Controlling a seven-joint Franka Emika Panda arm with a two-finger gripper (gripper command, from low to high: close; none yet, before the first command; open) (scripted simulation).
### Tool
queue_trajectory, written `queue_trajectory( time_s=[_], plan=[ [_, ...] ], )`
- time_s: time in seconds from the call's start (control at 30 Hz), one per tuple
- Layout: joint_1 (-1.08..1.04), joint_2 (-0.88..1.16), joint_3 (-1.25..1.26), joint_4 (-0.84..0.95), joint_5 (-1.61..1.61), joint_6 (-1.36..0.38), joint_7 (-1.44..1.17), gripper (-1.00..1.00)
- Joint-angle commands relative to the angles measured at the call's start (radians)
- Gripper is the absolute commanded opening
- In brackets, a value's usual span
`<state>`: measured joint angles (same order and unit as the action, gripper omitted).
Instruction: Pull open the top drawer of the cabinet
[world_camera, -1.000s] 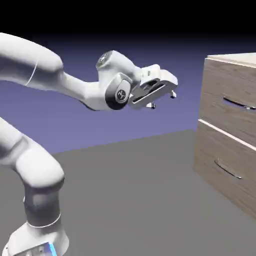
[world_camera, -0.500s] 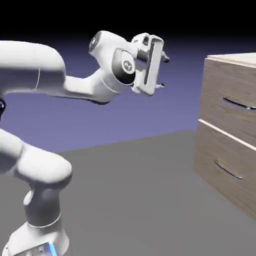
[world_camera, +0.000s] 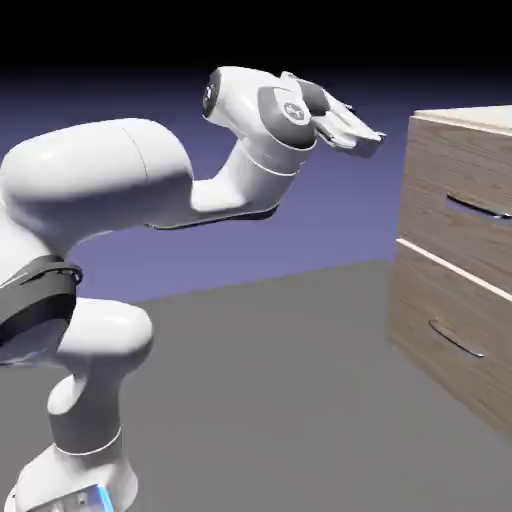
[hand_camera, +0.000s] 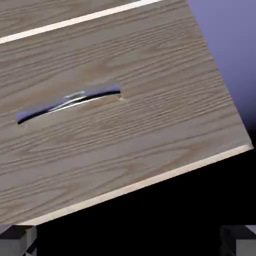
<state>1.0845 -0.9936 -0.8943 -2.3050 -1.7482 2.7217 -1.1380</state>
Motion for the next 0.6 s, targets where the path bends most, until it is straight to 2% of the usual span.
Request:
queue_trajectory(
  time_s=[0.0, 0.57],
  plan=[
    [0.025, -0.010, -0.021, 0.012, -0.041, -0.007, -0.044, 0.00],
    [0.447, -0.176, -0.373, 0.210, -0.728, -0.131, -0.783, 0.00]
  ],
)
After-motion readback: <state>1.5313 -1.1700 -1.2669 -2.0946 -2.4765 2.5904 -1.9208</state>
